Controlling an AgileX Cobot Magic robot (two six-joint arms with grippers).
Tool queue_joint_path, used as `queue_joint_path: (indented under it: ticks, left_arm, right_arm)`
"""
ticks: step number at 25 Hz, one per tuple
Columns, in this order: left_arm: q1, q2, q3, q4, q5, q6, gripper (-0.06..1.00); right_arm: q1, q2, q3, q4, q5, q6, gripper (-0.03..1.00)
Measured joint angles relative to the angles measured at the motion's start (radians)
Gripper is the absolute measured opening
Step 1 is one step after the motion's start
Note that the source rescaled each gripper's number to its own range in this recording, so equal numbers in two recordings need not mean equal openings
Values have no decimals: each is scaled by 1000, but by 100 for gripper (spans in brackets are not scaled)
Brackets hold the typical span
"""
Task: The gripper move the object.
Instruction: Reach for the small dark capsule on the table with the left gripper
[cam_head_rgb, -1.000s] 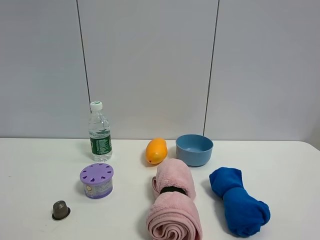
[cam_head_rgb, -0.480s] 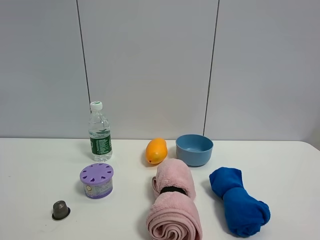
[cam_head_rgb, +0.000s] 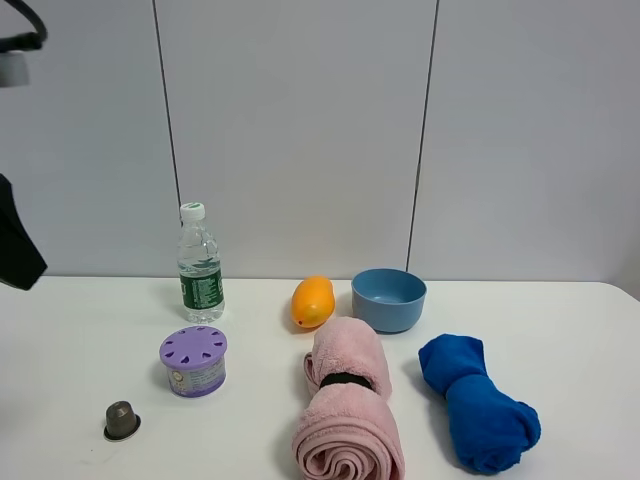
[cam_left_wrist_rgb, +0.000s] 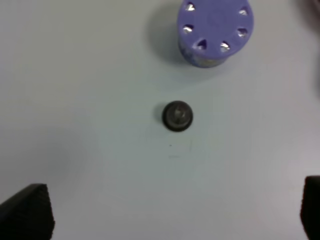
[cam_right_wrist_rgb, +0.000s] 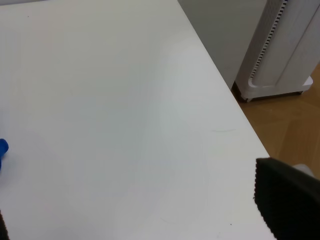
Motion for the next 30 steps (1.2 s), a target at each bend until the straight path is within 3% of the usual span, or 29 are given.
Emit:
queue_joint_path:
  ticks: [7, 11, 23, 30]
  left_arm:
    - [-143, 188, -89, 20, -31, 0, 100]
    - [-184, 275, -96, 23, -88, 2, 100]
    - [-186, 485, -96, 79, -220, 3, 100]
    - [-148, 566, -96, 120, -227, 3, 100]
  right_arm:
    - [0, 0, 0, 0, 0, 0, 100]
    - [0, 0, 0, 0, 0, 0, 100]
    - [0, 0, 0, 0, 0, 0, 100]
    - [0, 0, 0, 0, 0, 0, 100]
